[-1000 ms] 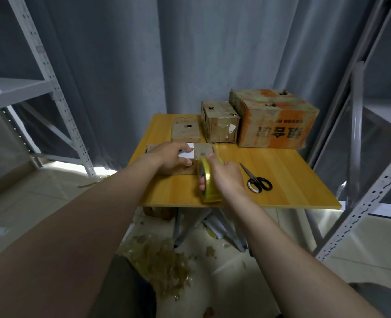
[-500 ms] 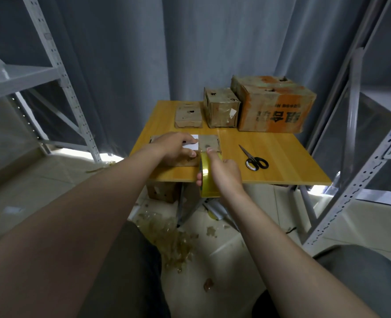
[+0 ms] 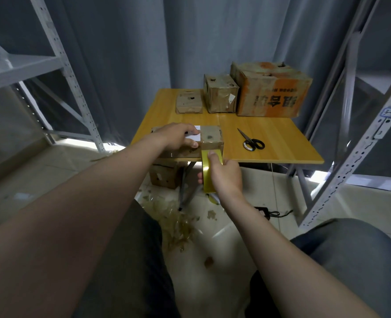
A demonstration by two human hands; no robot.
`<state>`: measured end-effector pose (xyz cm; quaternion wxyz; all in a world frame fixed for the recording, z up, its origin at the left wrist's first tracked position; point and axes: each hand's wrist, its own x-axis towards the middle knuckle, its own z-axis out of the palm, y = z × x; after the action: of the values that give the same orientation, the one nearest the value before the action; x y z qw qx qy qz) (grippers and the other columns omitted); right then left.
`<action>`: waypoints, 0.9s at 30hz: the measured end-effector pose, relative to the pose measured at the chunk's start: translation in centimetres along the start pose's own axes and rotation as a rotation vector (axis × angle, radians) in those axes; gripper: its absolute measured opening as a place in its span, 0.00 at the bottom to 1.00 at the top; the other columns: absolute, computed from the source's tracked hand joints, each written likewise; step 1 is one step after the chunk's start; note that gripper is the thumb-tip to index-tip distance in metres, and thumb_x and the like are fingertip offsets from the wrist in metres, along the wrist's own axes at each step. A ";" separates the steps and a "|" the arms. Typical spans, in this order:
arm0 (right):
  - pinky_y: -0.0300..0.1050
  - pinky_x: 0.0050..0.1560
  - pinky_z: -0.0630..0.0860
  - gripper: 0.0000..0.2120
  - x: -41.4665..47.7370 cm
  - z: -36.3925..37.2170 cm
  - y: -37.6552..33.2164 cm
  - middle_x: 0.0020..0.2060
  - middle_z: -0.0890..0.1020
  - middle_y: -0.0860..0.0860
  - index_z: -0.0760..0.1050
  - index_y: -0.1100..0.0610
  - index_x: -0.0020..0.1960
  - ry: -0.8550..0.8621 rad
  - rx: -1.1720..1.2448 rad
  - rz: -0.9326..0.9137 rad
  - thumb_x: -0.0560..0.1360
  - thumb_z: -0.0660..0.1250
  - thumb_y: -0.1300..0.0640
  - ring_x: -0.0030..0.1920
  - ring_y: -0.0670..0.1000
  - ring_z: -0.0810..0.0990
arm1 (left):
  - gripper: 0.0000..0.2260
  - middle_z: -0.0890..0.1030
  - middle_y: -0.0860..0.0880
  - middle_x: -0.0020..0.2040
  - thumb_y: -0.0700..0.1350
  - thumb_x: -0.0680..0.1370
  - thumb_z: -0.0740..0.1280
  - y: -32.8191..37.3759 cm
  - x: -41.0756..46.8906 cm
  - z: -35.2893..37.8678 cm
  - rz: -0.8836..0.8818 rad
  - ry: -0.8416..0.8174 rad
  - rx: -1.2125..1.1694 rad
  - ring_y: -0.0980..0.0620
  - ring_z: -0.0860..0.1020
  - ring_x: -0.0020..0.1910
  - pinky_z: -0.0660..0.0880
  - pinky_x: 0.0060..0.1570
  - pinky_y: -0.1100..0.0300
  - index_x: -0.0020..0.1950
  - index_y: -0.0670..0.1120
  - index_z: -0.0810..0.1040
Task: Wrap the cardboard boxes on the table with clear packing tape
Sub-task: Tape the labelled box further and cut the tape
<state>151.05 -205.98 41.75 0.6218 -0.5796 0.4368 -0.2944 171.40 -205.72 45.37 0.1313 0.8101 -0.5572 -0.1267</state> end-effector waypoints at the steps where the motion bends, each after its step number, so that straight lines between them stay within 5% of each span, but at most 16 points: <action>1: 0.61 0.49 0.85 0.15 -0.1 0.1 0.2 0.32 0.86 0.55 0.77 0.56 0.52 0.012 0.008 -0.001 0.83 0.64 0.44 0.34 0.56 0.87 | 0.26 0.68 0.50 0.80 0.55 0.80 0.72 0.0 0.0 -0.1 0.001 -0.002 0.000 0.44 0.67 0.77 0.65 0.72 0.51 0.77 0.54 0.72; 11: 0.39 0.31 0.76 0.18 0.1 0.3 4.2 0.30 0.84 0.52 0.79 0.56 0.46 0.003 0.009 0.122 0.85 0.61 0.43 0.27 0.48 0.83 | 0.25 0.60 0.56 0.83 0.59 0.80 0.70 -1.4 0.6 0.2 0.009 -0.008 0.034 0.45 0.62 0.80 0.61 0.75 0.38 0.77 0.61 0.70; 17: 0.42 0.35 0.75 0.17 1.1 0.7 4.6 0.36 0.86 0.55 0.77 0.55 0.49 -0.031 -0.013 0.143 0.85 0.60 0.43 0.33 0.50 0.84 | 0.26 0.64 0.52 0.81 0.58 0.81 0.68 -1.0 0.6 0.2 0.008 -0.012 0.018 0.45 0.64 0.78 0.60 0.76 0.42 0.78 0.58 0.68; 22: 0.46 0.47 0.75 0.17 2.0 0.9 4.7 0.44 0.87 0.55 0.77 0.55 0.53 -0.046 -0.044 0.174 0.83 0.61 0.41 0.44 0.52 0.81 | 0.28 0.68 0.46 0.73 0.62 0.80 0.66 0.8 -0.8 0.9 -0.007 0.163 0.345 0.43 0.62 0.76 0.46 0.79 0.34 0.79 0.56 0.67; 25: 0.49 0.50 0.77 0.19 2.7 0.7 4.9 0.42 0.88 0.56 0.77 0.57 0.56 -0.041 -0.037 0.193 0.82 0.62 0.41 0.45 0.53 0.82 | 0.24 0.74 0.47 0.69 0.55 0.80 0.68 2.3 -2.9 2.5 0.023 0.381 0.192 0.45 0.68 0.73 0.60 0.75 0.43 0.74 0.49 0.71; 27: 0.46 0.43 0.75 0.16 2.7 0.6 4.8 0.40 0.88 0.56 0.76 0.55 0.53 -0.057 -0.024 0.200 0.83 0.62 0.42 0.43 0.52 0.83 | 0.12 0.79 0.49 0.58 0.48 0.81 0.66 3.2 -5.1 4.5 0.000 0.643 -0.008 0.47 0.75 0.62 0.73 0.57 0.50 0.63 0.49 0.77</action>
<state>152.10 -207.37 36.51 0.6532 -0.5485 0.4782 -0.2091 165.28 -202.41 42.60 0.3040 0.8080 -0.4867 0.1336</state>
